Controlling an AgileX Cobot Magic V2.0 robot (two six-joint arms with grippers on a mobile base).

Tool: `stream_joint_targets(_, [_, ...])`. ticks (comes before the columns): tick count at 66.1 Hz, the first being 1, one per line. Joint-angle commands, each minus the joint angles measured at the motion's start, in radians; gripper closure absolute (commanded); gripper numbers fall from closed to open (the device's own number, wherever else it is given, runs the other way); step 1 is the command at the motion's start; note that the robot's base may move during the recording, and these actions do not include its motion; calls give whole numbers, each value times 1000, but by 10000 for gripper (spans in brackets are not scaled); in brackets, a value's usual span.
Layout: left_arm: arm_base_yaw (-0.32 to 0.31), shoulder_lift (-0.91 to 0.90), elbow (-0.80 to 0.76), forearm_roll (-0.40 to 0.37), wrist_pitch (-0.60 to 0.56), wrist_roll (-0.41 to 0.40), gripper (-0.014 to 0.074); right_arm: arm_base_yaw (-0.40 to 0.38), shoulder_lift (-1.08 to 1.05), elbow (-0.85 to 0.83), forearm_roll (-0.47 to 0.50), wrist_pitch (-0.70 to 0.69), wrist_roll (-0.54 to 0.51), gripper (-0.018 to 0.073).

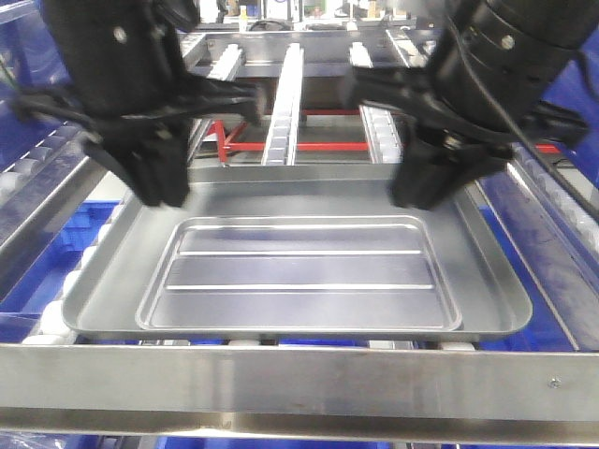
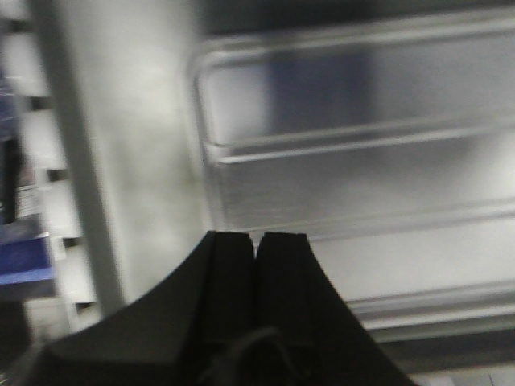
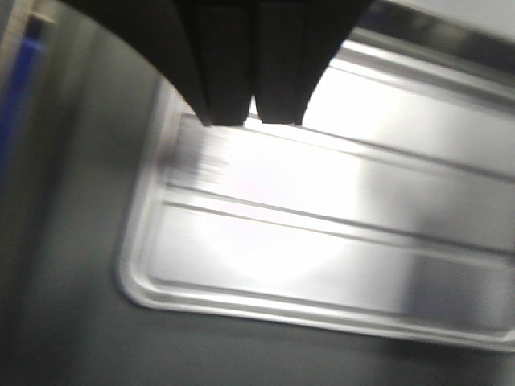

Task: Grab silver tray and place in blue box
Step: 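Position both open grippers over the tray's short edges and descend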

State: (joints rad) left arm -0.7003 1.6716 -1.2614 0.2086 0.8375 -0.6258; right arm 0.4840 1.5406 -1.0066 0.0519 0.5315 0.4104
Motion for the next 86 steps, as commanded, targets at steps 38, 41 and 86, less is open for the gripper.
stream_joint_targets(38, [-11,-2,-38,22,-52,-103,691,74,13,-99,-442,141,513,497])
stream_joint_targets(41, [-11,6,-37,27,-52,-103,691,75,28,-123,-391,152,435,497])
stream_joint_targets(86, [82,19,67,-106,-165,14,689,25,123,-165,-270,163,268,502])
